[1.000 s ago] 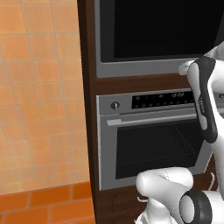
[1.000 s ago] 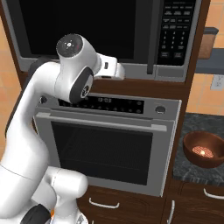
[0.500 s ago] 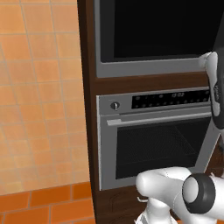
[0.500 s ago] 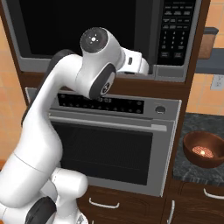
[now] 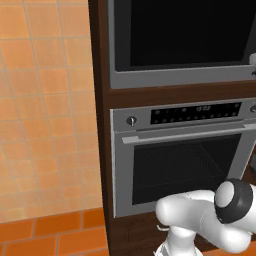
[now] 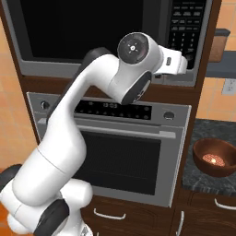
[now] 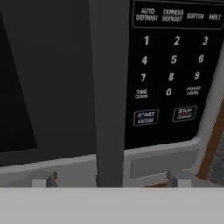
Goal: Open the microwave, place the bowl with waffle inside the microwave, then close the microwave door and turn it on.
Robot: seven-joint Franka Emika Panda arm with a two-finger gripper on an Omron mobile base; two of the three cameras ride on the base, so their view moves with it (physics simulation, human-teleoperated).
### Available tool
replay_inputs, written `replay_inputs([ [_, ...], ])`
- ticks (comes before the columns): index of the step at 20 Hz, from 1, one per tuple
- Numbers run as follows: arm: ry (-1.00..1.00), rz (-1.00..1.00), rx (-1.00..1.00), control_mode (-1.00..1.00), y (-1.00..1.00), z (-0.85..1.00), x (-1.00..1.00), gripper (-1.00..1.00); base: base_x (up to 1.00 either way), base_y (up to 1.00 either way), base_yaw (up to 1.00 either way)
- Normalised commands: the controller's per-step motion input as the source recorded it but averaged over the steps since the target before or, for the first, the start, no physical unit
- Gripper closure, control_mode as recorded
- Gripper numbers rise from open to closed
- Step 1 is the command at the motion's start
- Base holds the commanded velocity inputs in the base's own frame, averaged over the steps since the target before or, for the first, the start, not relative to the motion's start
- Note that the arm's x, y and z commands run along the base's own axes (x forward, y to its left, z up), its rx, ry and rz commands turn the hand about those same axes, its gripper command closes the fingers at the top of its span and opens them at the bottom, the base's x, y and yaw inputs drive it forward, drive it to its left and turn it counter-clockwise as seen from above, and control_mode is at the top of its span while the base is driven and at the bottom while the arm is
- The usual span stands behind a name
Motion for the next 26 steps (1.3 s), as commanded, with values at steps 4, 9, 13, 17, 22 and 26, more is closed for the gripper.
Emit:
replay_inputs([
  [4,0.00,-0.01,0.00,-1.00,-0.19,0.03,0.60,-1.00,0.00,0.00,0.00],
  [9,0.07,0.00,0.00,-1.00,0.07,0.00,0.41,-1.00,0.00,0.00,0.00],
  [13,0.26,0.00,0.00,-1.00,0.01,0.00,0.26,-1.00,0.00,0.00,0.00],
  [17,0.15,0.00,0.07,-1.00,0.00,0.00,0.05,-1.00,0.00,0.00,0.00],
  [22,-0.06,0.00,0.07,-1.00,0.14,0.05,-0.09,-1.00,0.00,0.00,0.00],
  [26,-0.18,0.00,0.04,-1.00,0.12,-0.01,0.03,-1.00,0.00,0.00,0.00],
])
